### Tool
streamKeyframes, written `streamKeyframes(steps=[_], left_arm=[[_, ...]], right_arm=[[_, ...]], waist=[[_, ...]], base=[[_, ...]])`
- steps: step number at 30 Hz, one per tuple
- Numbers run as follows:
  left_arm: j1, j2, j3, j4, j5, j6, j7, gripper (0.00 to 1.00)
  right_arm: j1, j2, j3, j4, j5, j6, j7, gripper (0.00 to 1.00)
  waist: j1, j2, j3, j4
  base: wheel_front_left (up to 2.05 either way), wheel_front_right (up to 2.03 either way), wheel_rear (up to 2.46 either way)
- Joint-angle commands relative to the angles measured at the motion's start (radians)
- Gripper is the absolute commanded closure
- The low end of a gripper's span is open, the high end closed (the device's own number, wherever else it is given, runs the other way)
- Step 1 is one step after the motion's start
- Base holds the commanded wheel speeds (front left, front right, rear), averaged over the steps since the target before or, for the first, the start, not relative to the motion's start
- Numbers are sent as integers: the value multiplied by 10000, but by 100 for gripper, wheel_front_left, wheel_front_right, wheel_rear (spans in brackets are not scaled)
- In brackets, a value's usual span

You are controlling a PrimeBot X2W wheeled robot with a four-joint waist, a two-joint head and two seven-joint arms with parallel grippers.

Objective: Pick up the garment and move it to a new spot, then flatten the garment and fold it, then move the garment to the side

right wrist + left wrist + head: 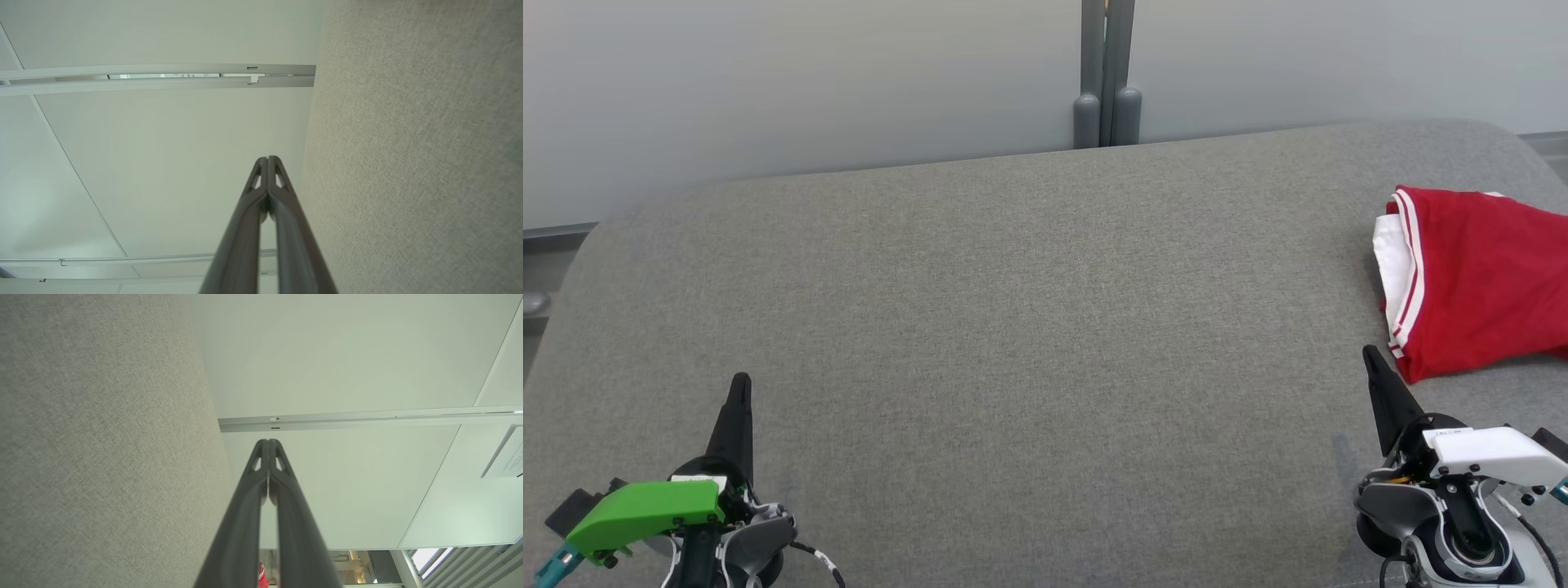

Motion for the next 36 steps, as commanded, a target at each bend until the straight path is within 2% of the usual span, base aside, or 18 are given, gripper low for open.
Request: streamKeyframes(steps=[1, 36], left_arm=[[-151, 71, 39, -41, -219, -58, 36, 100], [-162, 72, 44, -59, -305, -66, 85, 100]], right_arm=[[85, -36, -42, -72, 168, 4, 69, 100], [92, -37, -55, -95, 306, 4, 99, 100]], waist=[[0, 0, 0, 2], [0, 0, 1, 8]], base=[[0, 0, 0], [0, 0, 0]])
